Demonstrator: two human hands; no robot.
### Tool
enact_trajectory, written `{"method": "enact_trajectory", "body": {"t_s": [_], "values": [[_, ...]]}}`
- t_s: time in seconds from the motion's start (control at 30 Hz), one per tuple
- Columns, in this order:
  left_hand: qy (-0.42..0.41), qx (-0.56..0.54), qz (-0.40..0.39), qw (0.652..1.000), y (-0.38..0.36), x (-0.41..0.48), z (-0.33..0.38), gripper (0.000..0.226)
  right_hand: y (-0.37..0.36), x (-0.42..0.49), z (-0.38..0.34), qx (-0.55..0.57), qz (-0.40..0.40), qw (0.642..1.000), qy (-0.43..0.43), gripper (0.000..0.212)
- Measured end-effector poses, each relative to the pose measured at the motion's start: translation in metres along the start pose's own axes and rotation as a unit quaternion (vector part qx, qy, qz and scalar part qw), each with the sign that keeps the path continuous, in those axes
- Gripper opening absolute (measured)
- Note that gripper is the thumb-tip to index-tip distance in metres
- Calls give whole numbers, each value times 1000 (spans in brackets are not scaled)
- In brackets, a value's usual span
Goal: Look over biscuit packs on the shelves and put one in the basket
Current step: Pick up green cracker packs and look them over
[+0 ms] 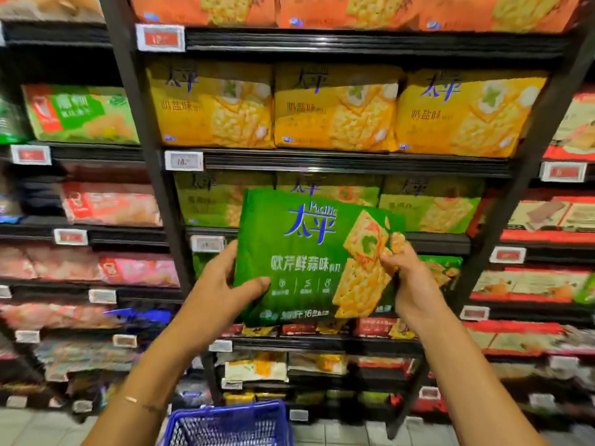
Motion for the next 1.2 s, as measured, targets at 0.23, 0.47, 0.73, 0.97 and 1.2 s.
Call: {"method": "enact_trajectory", "body": {"t_s": [0.23, 0.47, 0.73, 0.97, 1.2], "values": [[157, 31, 42, 986, -30, -58, -178, 75, 61, -30, 150, -98, 63, 985, -128, 48], [211, 43, 91, 972, -35, -29, -255, 62, 78, -5, 203, -120, 47, 968, -217, 35], [209, 103, 149, 961, -51, 100, -305, 51, 58, 126, 203, -91, 30, 977, -192, 29], [208, 150, 234, 938, -77, 171, -305, 52, 62, 181, 209, -74, 159, 979, -100, 37], [259, 54, 298, 917, -83, 185, -313, 55, 53, 196, 211, -139, 210, 966, -61, 52]]}}
Point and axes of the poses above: each hand's wrist, its own x-axis towards the middle knuckle, its own y-axis out of the back of the hand, z = x × y, the point moved 7 cm from there along x, towards the middle knuckle, and after that the axes turned 8 degrees about -x, right-handed, at the moved point
